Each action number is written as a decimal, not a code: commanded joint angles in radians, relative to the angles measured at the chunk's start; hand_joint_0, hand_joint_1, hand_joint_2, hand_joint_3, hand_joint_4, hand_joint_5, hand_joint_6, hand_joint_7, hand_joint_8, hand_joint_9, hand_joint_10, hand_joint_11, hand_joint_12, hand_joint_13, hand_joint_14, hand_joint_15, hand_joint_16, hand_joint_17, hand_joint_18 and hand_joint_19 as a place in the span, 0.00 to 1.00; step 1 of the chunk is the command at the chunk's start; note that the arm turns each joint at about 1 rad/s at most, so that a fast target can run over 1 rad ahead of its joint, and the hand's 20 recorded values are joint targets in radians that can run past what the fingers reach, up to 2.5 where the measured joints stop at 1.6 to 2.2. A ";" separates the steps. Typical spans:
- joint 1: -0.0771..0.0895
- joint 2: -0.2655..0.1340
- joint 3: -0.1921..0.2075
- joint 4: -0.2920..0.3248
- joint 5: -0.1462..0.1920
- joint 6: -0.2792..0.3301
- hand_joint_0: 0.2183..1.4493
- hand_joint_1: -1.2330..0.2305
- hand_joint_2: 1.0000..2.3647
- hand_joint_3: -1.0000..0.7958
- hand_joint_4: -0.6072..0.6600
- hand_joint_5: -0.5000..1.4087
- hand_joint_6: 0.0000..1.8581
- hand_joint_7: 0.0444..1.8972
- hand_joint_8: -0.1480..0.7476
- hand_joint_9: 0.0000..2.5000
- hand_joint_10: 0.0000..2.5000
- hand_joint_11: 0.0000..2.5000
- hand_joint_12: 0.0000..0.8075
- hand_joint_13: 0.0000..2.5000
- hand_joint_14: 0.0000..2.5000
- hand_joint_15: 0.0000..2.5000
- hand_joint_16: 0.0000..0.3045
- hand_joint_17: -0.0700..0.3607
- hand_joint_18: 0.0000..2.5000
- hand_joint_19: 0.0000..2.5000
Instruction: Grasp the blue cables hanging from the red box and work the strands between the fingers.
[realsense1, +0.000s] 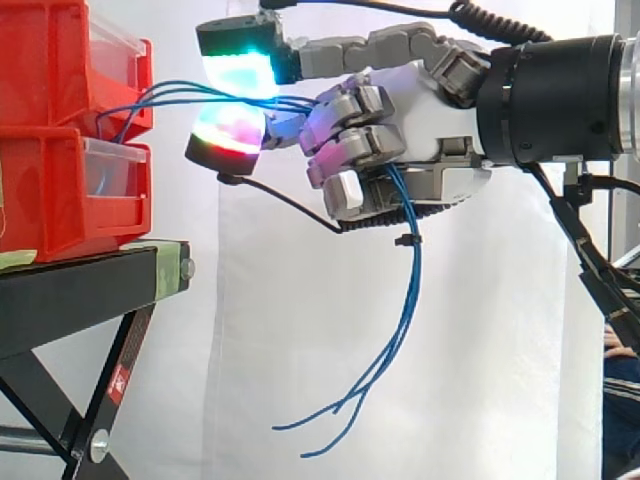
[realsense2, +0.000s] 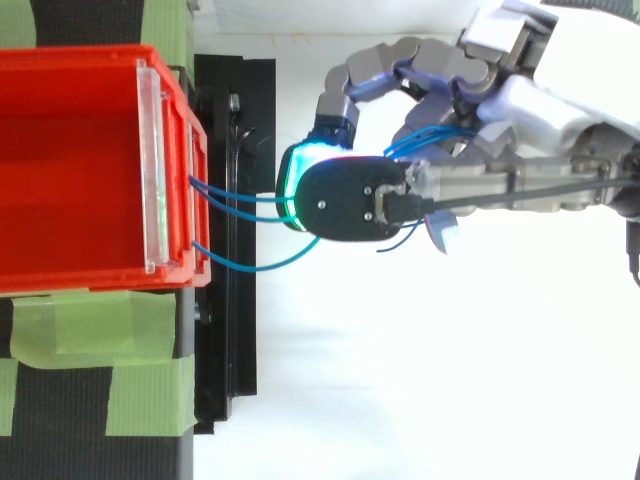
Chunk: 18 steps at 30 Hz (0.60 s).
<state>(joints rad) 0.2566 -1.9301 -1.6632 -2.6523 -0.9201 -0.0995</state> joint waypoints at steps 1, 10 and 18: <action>0.007 0.000 0.000 0.009 0.001 -0.023 0.56 0.36 0.01 0.73 0.59 0.32 0.54 0.59 0.78 0.55 1.00 1.00 0.77 0.72 1.00 0.64 0.73 0.55 0.97 0.26; 0.023 0.000 0.000 0.040 0.018 -0.069 0.55 0.34 0.02 0.62 0.61 0.31 0.53 0.61 0.78 0.55 1.00 1.00 0.77 0.72 1.00 0.64 0.73 0.55 0.97 0.26; 0.024 -0.001 0.000 0.048 0.021 -0.092 0.62 0.37 0.01 0.77 0.59 0.40 0.37 0.67 0.78 0.55 1.00 1.00 0.77 0.72 1.00 0.64 0.73 0.55 0.97 0.26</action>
<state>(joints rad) 0.2804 -1.9303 -1.6628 -2.6112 -0.8994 -0.1819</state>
